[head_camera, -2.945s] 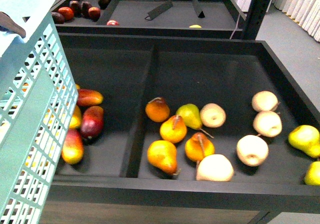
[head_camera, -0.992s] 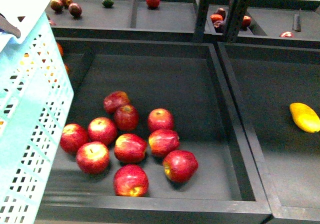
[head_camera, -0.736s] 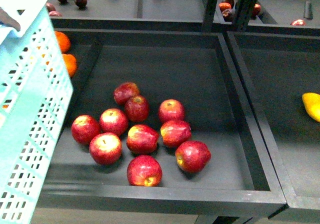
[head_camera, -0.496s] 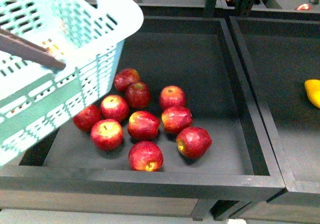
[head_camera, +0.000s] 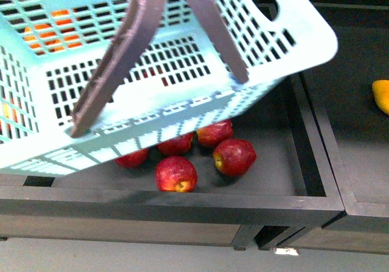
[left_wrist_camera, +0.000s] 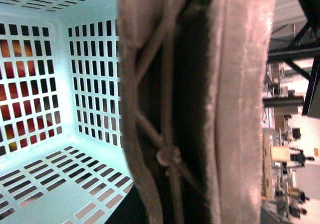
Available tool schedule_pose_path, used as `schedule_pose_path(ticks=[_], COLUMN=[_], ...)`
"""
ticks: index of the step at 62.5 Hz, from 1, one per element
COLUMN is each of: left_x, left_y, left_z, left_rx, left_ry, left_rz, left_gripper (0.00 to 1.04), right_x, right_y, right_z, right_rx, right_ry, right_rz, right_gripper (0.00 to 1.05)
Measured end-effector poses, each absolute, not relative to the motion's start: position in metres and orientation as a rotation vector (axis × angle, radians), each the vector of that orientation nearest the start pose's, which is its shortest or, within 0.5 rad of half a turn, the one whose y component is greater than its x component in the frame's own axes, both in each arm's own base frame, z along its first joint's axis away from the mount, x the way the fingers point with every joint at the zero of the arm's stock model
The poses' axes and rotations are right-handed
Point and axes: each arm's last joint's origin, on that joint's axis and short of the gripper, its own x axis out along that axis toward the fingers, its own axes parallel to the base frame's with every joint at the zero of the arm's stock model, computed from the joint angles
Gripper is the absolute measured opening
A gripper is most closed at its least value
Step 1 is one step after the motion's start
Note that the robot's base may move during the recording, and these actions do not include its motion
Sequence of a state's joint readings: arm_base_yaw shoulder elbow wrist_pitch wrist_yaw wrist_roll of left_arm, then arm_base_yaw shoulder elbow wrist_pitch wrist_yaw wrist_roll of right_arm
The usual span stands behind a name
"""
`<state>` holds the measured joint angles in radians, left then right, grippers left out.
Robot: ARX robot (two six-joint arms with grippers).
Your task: Pick mango and avocado into basket
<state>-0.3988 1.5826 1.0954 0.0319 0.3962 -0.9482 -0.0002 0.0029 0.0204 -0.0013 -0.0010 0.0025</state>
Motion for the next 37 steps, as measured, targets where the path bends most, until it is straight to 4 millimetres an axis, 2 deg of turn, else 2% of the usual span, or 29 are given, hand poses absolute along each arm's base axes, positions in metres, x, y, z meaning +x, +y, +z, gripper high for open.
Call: schedule_pose_path(ticks=[16,33,34,37], left_x=[0.309,0.307,0.308,0.308], left_y=[-0.192,-0.197,-0.197,-0.197], left_z=[0.269,0.267,0.267,0.267], left_rx=[-0.895,-0.892,-0.892,-0.892], left_ry=[0.846,0.856,0.855,0.853], left_rz=[-0.55,-0.557,-0.556,-0.553], left_gripper=[0.14,0.14,0.14,0.14], right_x=[0.097,0.097,0.097,0.098], right_y=[0.0,0.0,0.0,-0.002], right_z=[0.17,0.17,0.17,0.168], right_rx=[0.002,0.002,0.009,0.12], right_ry=[-0.016,-0.016,-0.009,0.228], right_rz=[0.0,0.0,0.008,0.097], right_gripper=[0.96,0.96,0.96,0.96])
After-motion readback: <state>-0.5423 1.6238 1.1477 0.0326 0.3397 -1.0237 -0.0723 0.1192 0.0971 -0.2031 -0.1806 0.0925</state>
